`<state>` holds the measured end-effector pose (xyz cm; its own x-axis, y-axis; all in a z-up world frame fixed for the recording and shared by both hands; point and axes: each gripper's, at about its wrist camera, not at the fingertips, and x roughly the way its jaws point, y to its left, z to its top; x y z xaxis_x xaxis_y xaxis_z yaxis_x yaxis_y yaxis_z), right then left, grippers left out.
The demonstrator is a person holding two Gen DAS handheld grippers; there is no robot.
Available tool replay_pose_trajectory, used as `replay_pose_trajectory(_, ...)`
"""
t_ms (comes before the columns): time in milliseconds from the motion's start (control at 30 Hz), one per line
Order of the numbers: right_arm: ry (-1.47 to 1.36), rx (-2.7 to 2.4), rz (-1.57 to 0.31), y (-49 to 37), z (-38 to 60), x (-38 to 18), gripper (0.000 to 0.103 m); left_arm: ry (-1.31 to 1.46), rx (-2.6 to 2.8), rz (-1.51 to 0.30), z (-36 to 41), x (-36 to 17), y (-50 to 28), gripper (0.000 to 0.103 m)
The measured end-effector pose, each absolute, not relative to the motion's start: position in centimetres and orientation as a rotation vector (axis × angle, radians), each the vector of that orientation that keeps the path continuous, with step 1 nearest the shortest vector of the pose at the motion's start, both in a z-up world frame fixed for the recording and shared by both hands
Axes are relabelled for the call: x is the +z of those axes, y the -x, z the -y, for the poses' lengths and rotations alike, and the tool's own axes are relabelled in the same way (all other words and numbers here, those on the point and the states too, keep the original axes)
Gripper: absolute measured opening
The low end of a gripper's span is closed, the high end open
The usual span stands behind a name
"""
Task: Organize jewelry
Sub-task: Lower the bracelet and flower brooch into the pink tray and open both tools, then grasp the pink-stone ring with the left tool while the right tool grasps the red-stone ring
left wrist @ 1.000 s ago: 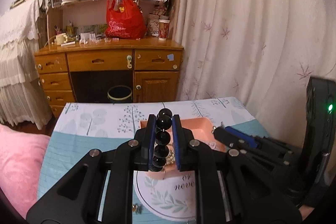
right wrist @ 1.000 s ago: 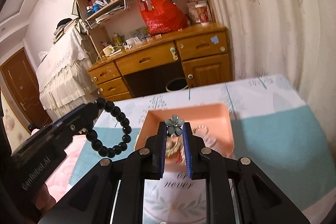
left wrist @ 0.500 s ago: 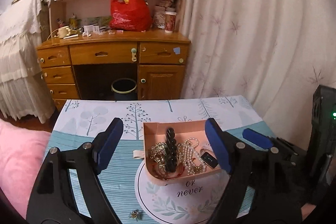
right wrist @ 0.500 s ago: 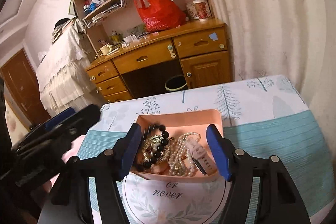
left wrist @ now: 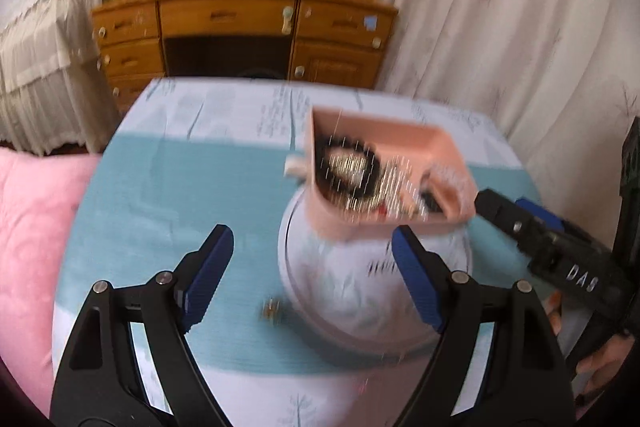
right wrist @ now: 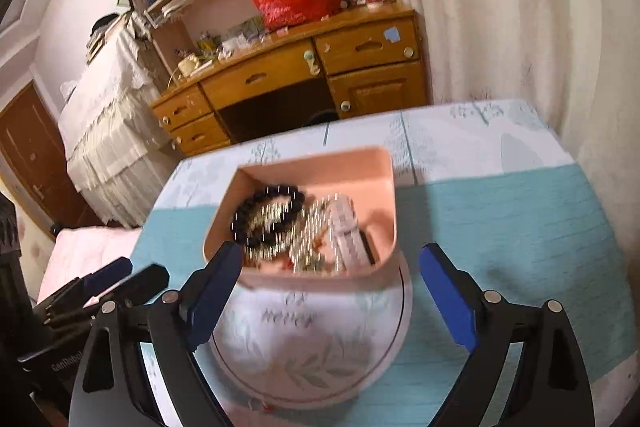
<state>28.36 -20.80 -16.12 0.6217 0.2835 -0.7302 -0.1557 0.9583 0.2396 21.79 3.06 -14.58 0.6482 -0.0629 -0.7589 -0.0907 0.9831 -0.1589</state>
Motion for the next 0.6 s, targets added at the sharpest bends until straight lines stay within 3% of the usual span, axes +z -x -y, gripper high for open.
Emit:
replay_pose_trajectory(300,0.087,0.36,-0.95,-24.4,18.7,-20.0,0.092,0.13,0.034,-0.951,-1.6,-17.4,-16.5,0.08)
replay_pose_trajectory(600,0.529,0.647,-0.852,-20.1,15.9,-22.8,0.092,0.149,-0.067,-1.046,0.6,-19.5,-13.7,0.08)
